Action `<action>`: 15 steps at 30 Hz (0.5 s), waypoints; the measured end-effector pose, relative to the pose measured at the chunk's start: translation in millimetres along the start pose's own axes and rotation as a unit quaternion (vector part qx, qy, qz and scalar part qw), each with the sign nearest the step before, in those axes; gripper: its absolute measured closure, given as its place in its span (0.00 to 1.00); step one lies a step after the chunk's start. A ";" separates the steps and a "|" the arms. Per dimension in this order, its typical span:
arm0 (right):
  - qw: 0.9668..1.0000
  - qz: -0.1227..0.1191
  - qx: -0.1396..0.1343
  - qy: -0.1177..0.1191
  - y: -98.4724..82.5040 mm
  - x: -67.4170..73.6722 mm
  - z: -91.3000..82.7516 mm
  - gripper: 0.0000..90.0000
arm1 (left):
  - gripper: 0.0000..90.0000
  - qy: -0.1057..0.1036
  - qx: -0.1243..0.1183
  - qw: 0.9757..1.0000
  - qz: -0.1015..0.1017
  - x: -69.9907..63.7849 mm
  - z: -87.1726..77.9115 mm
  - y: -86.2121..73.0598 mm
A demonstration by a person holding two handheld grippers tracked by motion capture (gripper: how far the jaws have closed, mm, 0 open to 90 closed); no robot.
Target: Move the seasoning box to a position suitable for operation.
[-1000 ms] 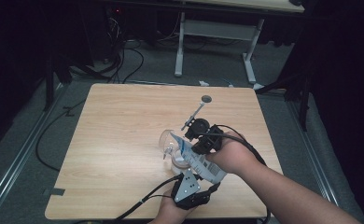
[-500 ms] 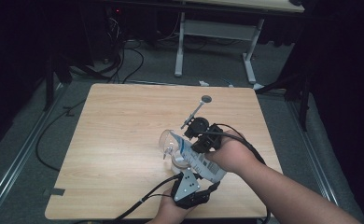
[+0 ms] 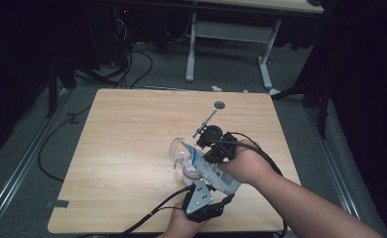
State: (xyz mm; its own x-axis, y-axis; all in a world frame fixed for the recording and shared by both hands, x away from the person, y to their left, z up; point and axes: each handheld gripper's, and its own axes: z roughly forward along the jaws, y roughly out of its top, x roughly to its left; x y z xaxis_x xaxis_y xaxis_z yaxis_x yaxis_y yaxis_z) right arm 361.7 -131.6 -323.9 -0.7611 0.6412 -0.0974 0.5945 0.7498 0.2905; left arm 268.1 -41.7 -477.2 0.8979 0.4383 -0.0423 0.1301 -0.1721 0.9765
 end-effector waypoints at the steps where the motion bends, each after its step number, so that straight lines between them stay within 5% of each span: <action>1: 1.000 0.000 0.000 0.000 0.1 0.2 0.0 1.00 | 0.62 0.000 0.000 1.000 0.000 0.0 -0.1 0.0; 15: 1.000 0.001 0.000 -0.001 1.2 1.1 -0.8 1.00 | 0.62 0.000 -0.004 1.000 0.001 0.0 -0.8 1.0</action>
State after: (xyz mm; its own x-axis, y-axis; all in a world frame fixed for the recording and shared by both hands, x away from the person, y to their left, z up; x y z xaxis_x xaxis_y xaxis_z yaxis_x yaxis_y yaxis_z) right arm 361.4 -130.1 -322.9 -0.7589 0.6436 -0.0992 0.5965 0.7481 0.2907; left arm 268.0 -41.2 -476.1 0.8982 0.4376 -0.0411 0.1253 -0.1654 0.9782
